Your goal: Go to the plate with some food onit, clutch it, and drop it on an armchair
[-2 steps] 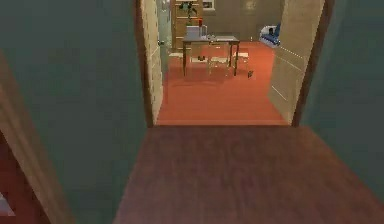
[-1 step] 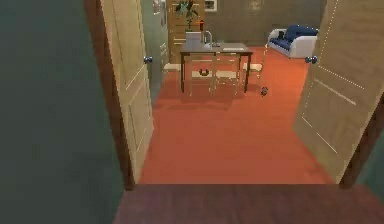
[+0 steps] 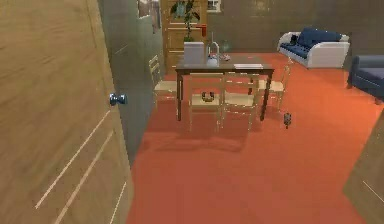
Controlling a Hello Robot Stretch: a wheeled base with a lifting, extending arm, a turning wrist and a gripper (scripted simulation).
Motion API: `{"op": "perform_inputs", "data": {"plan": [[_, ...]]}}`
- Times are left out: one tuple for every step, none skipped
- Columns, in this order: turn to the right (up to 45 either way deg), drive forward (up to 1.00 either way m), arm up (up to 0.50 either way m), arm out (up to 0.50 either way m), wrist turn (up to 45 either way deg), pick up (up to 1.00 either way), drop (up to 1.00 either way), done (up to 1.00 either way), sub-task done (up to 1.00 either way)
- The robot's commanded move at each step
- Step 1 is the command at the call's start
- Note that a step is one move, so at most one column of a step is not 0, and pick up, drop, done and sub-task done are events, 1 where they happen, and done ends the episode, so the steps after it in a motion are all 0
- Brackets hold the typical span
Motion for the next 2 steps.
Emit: {"op": "perform_inputs", "data": {"plan": [[0.0, 1.00, 0.00, 0.00, 0.0, 0.00, 0.00, 0.00, 0.00], [0.0, 0.45, 0.00, 0.00, 0.0, 0.00, 0.00, 0.00, 0.00]]}}
